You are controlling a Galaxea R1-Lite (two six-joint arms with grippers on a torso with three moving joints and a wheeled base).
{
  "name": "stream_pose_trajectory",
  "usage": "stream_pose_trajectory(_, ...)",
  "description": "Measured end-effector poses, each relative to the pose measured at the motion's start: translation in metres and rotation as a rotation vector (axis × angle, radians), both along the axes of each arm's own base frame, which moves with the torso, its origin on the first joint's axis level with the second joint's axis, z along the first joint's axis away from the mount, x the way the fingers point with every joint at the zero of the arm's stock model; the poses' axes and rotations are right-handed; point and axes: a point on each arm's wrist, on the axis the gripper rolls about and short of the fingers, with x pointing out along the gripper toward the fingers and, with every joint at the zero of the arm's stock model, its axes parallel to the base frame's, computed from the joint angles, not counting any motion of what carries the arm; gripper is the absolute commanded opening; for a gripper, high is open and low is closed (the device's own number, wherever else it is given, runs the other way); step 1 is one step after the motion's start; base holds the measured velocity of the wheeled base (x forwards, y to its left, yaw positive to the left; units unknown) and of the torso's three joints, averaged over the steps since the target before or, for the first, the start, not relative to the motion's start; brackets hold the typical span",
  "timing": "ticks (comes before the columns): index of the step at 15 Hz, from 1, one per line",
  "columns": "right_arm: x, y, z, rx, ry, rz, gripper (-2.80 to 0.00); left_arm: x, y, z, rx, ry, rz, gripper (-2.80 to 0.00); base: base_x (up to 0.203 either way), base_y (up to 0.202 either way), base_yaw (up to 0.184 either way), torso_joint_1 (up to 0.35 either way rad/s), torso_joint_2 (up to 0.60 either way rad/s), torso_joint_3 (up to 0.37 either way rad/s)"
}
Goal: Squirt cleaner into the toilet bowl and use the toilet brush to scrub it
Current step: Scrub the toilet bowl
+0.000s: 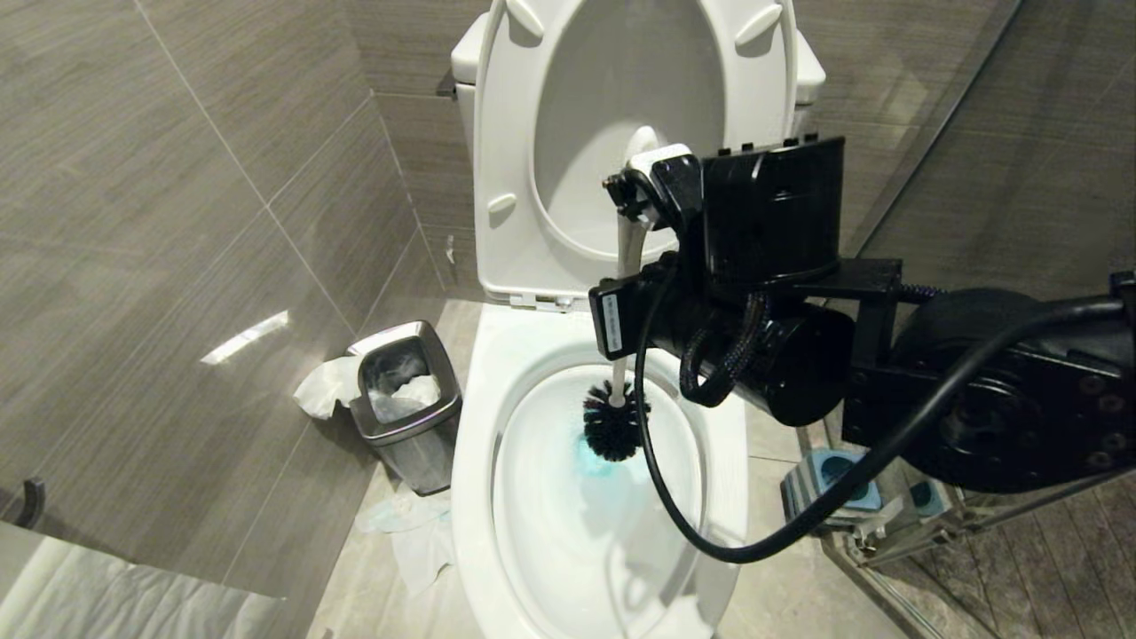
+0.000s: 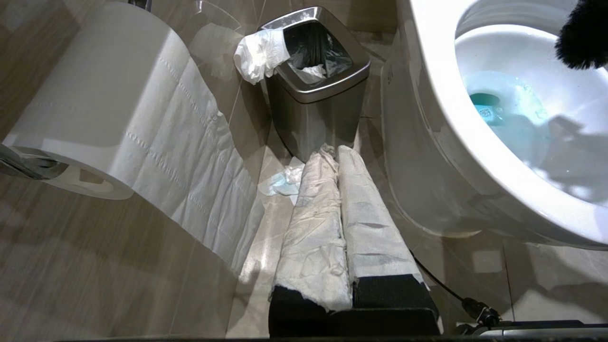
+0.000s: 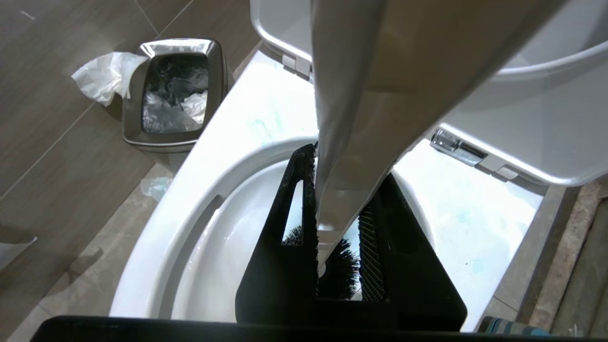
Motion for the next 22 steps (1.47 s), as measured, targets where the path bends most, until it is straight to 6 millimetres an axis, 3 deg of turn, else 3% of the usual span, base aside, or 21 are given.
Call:
stream_pose_trajectory(14,0.008,0.009,-0.013,0.024,-0.026,-0.001,-2.80,0.000,0.000,0.000,0.000,0.000,0.000,-2.80,0.000,0.000,0.000,0.000,0.00,0.000)
stream_pose_trajectory(22,0.027,0.027,-0.056,-0.001,-0.009,-0.006,-2.80,0.000,0.000,0.000,0.001,0.000,0.000,-2.80,0.000,0.000,0.000,0.000,0.00,0.000)
